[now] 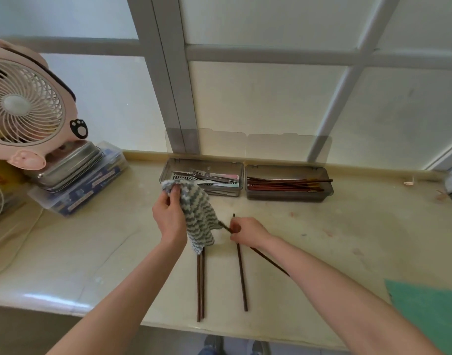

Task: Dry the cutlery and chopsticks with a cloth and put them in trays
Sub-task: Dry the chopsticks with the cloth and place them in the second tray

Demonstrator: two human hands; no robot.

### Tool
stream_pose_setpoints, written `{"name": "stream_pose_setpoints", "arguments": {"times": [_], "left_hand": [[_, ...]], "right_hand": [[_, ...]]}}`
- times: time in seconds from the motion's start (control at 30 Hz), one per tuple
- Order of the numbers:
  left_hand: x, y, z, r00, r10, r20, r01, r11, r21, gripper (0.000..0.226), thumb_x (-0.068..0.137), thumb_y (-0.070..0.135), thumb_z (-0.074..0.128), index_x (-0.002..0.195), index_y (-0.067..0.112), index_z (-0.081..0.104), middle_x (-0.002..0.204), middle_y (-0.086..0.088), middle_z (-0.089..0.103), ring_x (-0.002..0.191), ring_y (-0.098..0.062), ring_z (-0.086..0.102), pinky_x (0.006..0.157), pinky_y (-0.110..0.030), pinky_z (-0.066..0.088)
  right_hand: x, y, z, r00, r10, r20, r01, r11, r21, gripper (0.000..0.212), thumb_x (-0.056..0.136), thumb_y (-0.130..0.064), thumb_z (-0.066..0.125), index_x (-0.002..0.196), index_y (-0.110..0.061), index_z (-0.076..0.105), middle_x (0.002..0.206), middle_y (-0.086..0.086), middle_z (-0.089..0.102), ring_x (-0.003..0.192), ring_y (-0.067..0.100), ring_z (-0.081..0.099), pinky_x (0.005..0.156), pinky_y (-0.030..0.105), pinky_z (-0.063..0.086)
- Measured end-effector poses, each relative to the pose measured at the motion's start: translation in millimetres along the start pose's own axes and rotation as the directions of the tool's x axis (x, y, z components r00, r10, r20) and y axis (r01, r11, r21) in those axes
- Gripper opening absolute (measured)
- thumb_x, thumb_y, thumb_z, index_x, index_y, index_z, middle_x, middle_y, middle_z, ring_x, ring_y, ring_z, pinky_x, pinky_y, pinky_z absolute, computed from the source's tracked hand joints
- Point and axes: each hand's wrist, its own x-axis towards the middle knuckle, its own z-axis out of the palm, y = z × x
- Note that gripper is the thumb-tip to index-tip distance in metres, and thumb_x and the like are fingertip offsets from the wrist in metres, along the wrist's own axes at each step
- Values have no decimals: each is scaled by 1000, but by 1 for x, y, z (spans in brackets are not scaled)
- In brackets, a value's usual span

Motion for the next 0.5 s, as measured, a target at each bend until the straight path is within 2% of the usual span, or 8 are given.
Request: {"name": "stream_pose_setpoints", "arguments": {"times": [0.03, 0.1, 0.23, 0.3, 0.37, 0.5], "left_hand": [[3, 1, -1, 999, 21, -40, -21, 1000, -3, 24, 95, 28, 51, 73, 20, 58, 80, 4, 61, 85, -16, 57, 84, -38, 48], [8, 4, -1, 993, 62, -97, -61, 998, 15, 23, 95, 29, 50, 74, 23, 57, 80, 6, 60, 86, -16, 55, 86, -38, 47], [10, 9, 1, 990, 70, -120, -65, 997, 43, 20, 97, 29, 46, 84, 18, 56, 83, 7, 58, 89, -16, 54, 82, -31, 45], [11, 7, 3, 998, 47, -31, -45, 997, 61, 22, 97, 28, 47, 80, 18, 56, 83, 5, 59, 91, -17, 56, 80, -31, 45], [10, 0, 4, 998, 5, 59, -10, 997, 81, 20, 96, 26, 48, 82, 17, 59, 85, 3, 61, 92, -19, 58, 79, -31, 46], [4, -14, 5, 989, -85, 124, 74, 993, 91, 18, 96, 22, 50, 90, 9, 60, 83, 0, 62, 89, -20, 59, 76, -30, 47]], "right_hand": [[-5, -4, -2, 988, -100, 115, 117, 982, -146, 22, 80, -23, 59, 102, -20, 61, 100, 7, 66, 90, 27, 60, 69, 30, 44], [-14, -10, 2, 926, -227, 303, 333, 868, -367, 24, 81, -22, 54, 105, -20, 58, 99, 7, 65, 88, 28, 59, 69, 32, 46], [-31, -6, 22, 793, -316, 520, 600, 554, -578, 28, 82, -10, 51, 108, -17, 58, 101, 8, 57, 79, 31, 60, 64, 36, 48], [-39, -1, 27, 760, -309, 571, 642, 492, -588, 36, 81, -5, 53, 115, -17, 50, 107, 9, 48, 79, 31, 56, 60, 38, 47], [-43, 7, 30, 758, -322, 567, 646, 493, -583, 41, 79, -1, 55, 117, -15, 45, 110, 12, 41, 82, 31, 52, 60, 42, 50], [-44, 21, 33, 733, -397, 553, 681, 414, -604, 35, 82, 7, 49, 115, -5, 46, 112, 17, 42, 87, 34, 52, 58, 40, 43]]}}
